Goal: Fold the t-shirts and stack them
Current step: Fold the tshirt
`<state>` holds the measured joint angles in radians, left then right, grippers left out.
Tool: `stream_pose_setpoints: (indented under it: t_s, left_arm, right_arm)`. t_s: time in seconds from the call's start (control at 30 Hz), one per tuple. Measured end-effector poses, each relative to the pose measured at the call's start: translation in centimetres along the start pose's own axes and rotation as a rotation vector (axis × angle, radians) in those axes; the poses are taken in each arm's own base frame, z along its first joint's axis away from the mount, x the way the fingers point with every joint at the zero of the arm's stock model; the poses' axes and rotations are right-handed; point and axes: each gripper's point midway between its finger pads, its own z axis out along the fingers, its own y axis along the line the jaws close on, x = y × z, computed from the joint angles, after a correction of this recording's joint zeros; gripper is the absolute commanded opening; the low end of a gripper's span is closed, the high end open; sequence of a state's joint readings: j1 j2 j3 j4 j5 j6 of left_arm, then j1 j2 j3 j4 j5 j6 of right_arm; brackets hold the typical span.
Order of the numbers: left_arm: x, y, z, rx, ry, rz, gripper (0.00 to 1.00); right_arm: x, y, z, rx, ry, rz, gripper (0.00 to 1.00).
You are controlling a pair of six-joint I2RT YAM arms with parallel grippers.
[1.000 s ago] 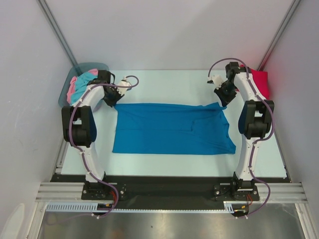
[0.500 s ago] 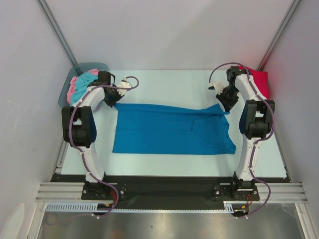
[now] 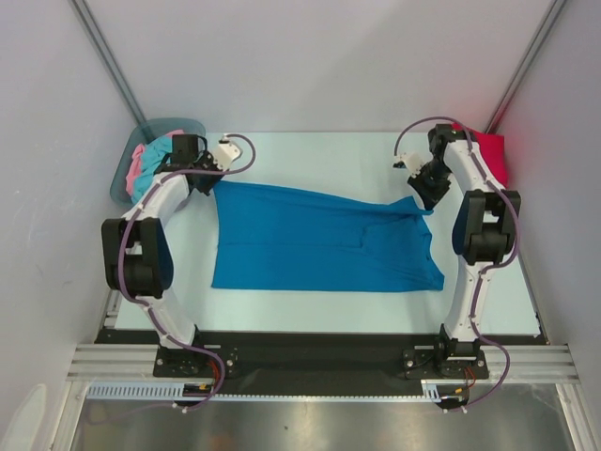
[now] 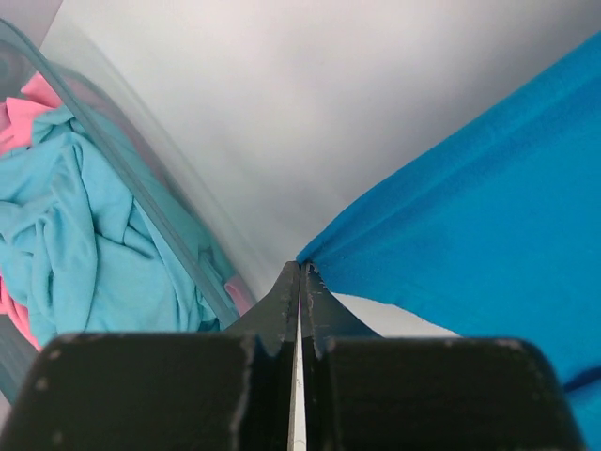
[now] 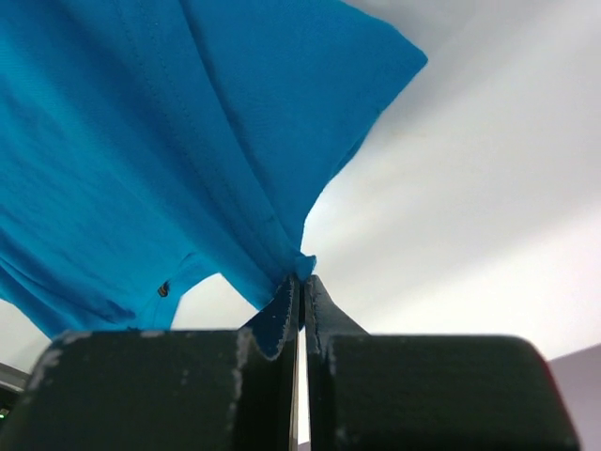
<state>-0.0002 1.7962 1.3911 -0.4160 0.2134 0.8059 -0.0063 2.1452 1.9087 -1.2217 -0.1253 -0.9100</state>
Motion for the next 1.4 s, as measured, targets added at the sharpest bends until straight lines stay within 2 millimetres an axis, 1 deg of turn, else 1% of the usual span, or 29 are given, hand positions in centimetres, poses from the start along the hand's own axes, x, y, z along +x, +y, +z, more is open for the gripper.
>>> stream_pose_setpoints:
  t_s: [0.1, 0.17, 0.37, 0.43, 0.5, 0.73, 1.03, 1.1, 1.2, 1.3, 1.4]
  left_arm:
    - [-0.1, -0.1, -0.4, -0.005, -0.016, 0.002, 0.0]
    - [0.1, -0.4, -0.4, 0.003, -0.018, 0.008, 0.0]
    - [0.0, -0.3, -0.4, 0.005, -0.028, 0.042, 0.0]
    - [-0.1, -0.2, -0.4, 0.006, -0.03, 0.056, 0.0]
    - [-0.1, -0.3, -0.4, 0.011, -0.033, 0.072, 0.0]
    - [0.1, -1.1, -0.5, 0.056, -0.034, 0.137, 0.0]
    - [1.2, -2.9, -1.0, 0.128, -0.025, 0.226, 0.0]
    - [1.5, -3.4, -1.0, 0.149, -0.022, 0.246, 0.0]
    - [2.3, -4.5, -1.2, 0.187, -0.008, 0.275, 0.0]
    - [2.6, -5.7, -1.4, 0.231, -0.002, 0.309, 0.0]
    - [2.7, -6.8, -1.6, 0.268, -0.001, 0.336, 0.0]
  right_arm:
    - [-0.4, 0.0, -1.0, 0.034, -0.034, -0.008, 0.0]
    - [-0.9, 0.3, -1.7, 0.057, -0.056, -0.023, 0.0]
    - [-3.4, 1.6, -3.8, 0.135, -0.14, -0.097, 0.0]
    - [-4.1, 2.3, -4.0, 0.141, -0.154, -0.124, 0.0]
    - [-4.4, 2.9, -3.9, 0.137, -0.16, -0.143, 0.0]
    - [-3.0, 4.6, -3.0, 0.099, -0.127, -0.205, 0.0]
    - [-0.8, 6.2, -4.1, 0.104, -0.093, -0.305, 0.0]
    - [-0.5, 6.5, -4.1, 0.103, -0.086, -0.326, 0.0]
    - [0.1, 7.2, -3.7, 0.09, -0.069, -0.349, 0.0]
    - [0.7, 8.2, -3.0, 0.067, -0.042, -0.376, 0.0]
    - [1.0, 9.0, -2.4, 0.049, -0.027, -0.396, 0.0]
